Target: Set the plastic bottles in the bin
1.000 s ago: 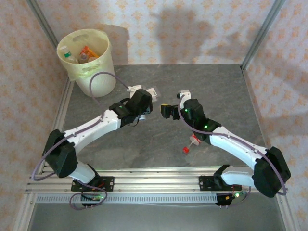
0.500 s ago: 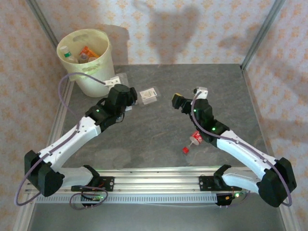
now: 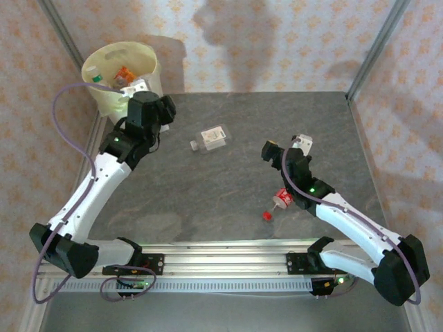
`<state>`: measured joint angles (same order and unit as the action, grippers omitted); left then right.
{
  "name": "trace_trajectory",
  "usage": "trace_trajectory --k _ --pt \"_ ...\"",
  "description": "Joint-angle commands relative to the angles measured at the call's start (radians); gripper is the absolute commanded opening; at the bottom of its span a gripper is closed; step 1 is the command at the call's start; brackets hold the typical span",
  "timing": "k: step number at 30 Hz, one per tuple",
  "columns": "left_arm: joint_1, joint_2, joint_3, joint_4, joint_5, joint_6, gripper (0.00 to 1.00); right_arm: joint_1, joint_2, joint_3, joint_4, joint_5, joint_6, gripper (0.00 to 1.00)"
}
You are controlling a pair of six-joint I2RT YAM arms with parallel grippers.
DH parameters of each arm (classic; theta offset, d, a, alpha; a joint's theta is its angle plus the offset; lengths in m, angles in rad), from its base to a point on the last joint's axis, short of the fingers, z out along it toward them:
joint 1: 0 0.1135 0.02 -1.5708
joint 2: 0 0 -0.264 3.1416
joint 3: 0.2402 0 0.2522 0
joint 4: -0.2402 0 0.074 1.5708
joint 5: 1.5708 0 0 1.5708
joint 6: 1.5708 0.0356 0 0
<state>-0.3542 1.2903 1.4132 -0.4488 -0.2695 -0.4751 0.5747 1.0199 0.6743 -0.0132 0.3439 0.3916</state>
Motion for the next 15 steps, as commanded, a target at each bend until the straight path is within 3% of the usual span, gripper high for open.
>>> trace_trajectory --k 1,5,10,15 --pt "0.036 0.033 0.074 -0.002 -0.016 0.063 0.49 -0.007 -0.018 0.008 -0.072 0.104 0.043 1.0" --pt "0.101 0.091 0.147 0.025 0.01 0.079 0.49 -0.01 -0.026 0.007 -0.078 0.121 0.05 1.0" --pt "0.145 0.216 0.299 0.005 -0.079 0.118 0.49 -0.01 -0.026 0.01 -0.088 0.117 0.052 1.0" --pt "0.198 0.353 0.484 -0.077 -0.06 0.115 0.53 -0.01 -0.033 0.014 -0.109 0.11 0.056 1.0"
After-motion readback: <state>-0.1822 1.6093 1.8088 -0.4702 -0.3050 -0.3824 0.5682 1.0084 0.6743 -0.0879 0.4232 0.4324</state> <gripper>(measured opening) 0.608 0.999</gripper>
